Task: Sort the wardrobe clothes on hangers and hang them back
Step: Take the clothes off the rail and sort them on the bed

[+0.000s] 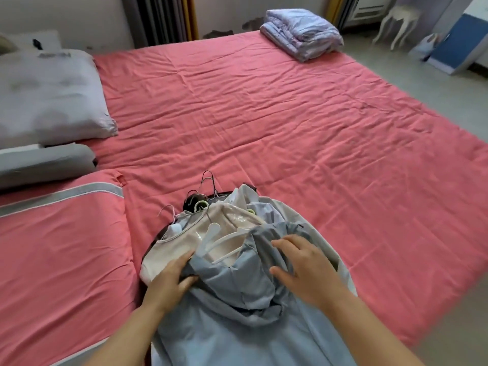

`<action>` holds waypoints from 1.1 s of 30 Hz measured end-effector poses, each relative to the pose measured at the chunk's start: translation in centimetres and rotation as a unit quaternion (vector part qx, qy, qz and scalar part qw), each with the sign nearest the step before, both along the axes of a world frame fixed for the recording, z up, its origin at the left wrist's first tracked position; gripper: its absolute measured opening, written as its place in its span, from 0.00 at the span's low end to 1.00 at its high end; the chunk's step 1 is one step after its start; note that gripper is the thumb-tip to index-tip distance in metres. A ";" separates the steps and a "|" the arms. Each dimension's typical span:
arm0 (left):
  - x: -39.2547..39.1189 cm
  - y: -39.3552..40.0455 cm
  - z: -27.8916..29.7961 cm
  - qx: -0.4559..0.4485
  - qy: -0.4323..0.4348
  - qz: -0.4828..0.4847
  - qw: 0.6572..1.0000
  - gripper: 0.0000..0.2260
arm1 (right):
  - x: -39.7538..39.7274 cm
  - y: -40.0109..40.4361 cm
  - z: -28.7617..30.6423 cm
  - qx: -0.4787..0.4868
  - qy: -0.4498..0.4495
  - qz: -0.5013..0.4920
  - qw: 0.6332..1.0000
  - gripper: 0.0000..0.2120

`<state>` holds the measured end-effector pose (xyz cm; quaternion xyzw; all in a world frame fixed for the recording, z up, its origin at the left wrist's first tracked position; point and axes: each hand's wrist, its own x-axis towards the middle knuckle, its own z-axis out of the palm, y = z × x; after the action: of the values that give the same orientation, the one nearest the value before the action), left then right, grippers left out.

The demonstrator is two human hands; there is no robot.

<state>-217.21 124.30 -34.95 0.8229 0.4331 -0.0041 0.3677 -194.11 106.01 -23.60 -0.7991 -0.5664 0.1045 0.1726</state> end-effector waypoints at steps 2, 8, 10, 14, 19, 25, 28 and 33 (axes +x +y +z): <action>-0.4 0.2 -0.8 0.027 0.082 0.002 0.996 0.34 | -0.2 -0.5 -0.4 -0.010 0.023 -0.010 1.000 0.22; 0.6 -0.3 1.6 0.068 0.051 0.016 0.996 0.20 | -0.6 -2.3 0.2 -0.005 0.060 -0.045 0.997 0.18; 1.5 -1.6 3.8 0.054 0.021 -0.009 0.998 0.17 | -1.0 -3.2 0.6 0.007 0.065 -0.058 0.996 0.16; 3.4 -5.4 8.0 0.045 -0.030 -0.097 0.994 0.15 | -2.1 -6.5 2.4 0.019 0.072 -0.097 0.992 0.14; 5.2 -12.3 12.7 0.070 -0.053 -0.237 0.968 0.15 | -4.8 -13.4 5.4 0.058 0.066 -0.175 0.981 0.17; 5.3 -22.9 18.2 0.104 -0.105 -0.373 0.916 0.16 | -10.7 -25.3 9.2 0.116 0.071 -0.290 0.947 0.20; 4.3 -28.8 20.9 0.120 -0.125 -0.445 0.879 0.16 | -14.7 -31.8 10.7 0.136 0.048 -0.349 0.926 0.18; 1.2 -39.2 25.1 0.137 -0.185 -0.573 0.787 0.31 | -23.6 -42.7 13.5 0.170 -0.002 -0.464 0.869 0.17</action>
<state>-216.03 85.12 -9.89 0.9466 -0.1981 -0.0022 0.2543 -217.73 63.34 -10.14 -0.9284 -0.1394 -0.0874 0.3331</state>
